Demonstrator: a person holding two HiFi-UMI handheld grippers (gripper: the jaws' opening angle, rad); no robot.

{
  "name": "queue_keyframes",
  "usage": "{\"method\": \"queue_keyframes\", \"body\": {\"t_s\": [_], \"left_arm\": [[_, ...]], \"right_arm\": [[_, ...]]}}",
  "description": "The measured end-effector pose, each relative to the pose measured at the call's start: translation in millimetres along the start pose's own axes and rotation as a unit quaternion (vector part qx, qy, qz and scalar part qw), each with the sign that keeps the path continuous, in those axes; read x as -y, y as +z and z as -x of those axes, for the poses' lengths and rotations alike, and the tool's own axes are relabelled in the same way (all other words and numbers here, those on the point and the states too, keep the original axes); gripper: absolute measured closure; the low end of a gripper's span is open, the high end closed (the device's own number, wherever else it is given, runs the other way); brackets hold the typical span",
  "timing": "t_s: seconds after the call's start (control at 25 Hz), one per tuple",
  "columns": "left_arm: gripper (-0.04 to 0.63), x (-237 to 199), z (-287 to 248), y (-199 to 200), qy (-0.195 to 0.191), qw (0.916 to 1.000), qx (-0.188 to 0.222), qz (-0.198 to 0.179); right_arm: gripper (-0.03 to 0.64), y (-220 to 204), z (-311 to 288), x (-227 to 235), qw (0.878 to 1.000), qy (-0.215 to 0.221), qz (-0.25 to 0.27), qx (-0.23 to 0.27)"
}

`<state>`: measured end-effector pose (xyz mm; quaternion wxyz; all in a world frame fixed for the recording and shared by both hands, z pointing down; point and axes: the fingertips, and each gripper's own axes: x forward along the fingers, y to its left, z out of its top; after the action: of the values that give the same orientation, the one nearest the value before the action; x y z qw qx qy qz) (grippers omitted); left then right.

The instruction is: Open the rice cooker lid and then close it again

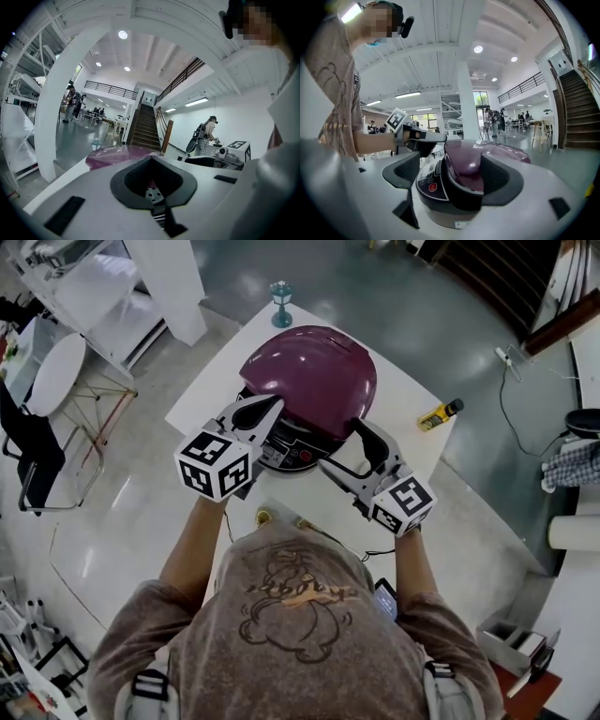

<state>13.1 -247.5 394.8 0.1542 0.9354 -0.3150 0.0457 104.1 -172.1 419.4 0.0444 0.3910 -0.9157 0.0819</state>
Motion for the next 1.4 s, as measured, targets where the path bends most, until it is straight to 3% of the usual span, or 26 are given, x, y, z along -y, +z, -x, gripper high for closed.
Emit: {"method": "queue_keyframes", "body": {"t_s": [0.32, 0.64, 1.4], "left_arm": [[0.574, -4.3, -8.2, -5.4, 0.007, 0.9998, -0.014, -0.013], [0.575, -4.3, -11.1, -20.5, 0.008, 0.9994, -0.033, -0.003], [0.574, -7.9, -17.0, -51.7, 0.014, 0.9939, -0.106, -0.024]], "right_arm": [[0.225, -6.6, -1.1, 0.2, 1.0, 0.003, -0.005, -0.006], [0.249, -17.2, -0.6, 0.6, 1.0, -0.002, -0.014, -0.012], [0.279, -40.8, -4.8, 2.2, 0.999, 0.002, -0.03, -0.045]]}}
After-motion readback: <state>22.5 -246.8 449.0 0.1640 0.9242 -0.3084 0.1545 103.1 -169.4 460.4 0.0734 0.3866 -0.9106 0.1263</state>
